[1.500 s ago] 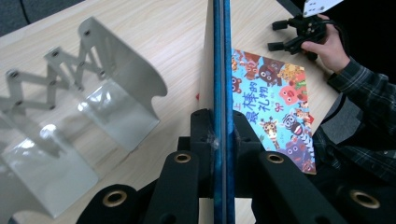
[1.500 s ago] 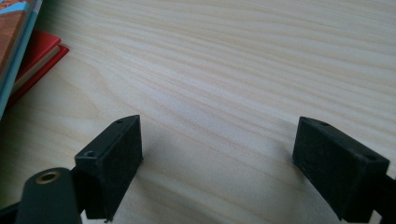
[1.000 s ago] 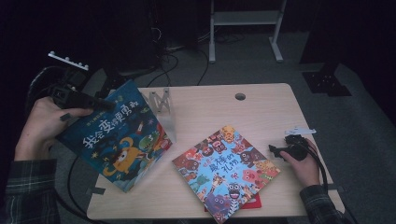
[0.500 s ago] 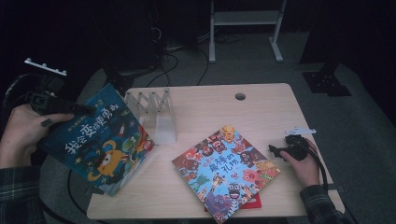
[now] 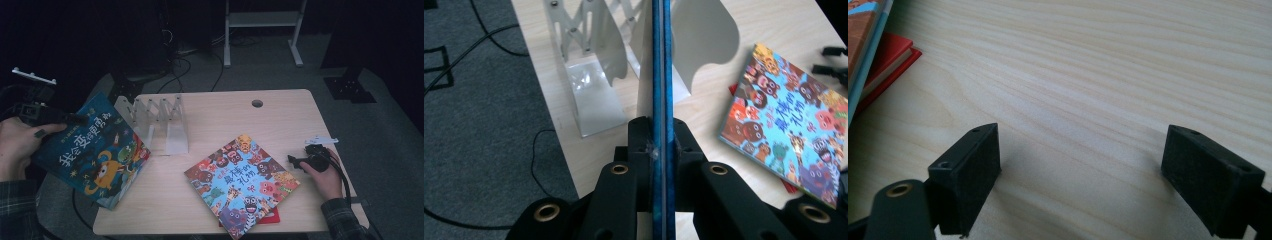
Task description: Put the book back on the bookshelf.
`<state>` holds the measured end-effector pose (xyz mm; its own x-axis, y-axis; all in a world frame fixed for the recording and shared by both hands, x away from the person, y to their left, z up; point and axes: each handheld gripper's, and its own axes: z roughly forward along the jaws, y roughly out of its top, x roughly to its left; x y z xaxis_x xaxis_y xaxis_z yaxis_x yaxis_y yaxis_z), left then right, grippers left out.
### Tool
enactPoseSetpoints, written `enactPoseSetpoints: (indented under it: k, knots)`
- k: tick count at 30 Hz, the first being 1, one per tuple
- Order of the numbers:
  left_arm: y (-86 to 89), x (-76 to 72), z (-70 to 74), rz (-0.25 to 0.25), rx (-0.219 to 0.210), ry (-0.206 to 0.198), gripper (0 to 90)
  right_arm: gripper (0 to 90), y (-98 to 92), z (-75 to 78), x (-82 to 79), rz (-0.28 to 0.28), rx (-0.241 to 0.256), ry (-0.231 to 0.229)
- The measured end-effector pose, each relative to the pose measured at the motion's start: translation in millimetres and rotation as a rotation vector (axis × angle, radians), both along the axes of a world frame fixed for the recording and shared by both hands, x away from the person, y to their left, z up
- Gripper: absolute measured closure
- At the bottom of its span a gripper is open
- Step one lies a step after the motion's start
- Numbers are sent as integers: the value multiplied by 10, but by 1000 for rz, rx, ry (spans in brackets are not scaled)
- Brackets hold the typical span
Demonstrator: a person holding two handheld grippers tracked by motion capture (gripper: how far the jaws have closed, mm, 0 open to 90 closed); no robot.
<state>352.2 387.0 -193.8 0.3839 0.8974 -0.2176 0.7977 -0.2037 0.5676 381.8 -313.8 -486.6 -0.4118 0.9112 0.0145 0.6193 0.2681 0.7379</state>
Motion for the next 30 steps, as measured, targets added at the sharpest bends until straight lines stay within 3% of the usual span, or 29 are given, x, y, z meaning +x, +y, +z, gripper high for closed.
enactPoseSetpoints:
  k: [10,30]
  knots:
    - [-65,229,-3,86,31,9,828,149,0,0,0,0,0,0]
    - [-81,615,-7,186,57,27,828,149,0,0,0,0,0,0]
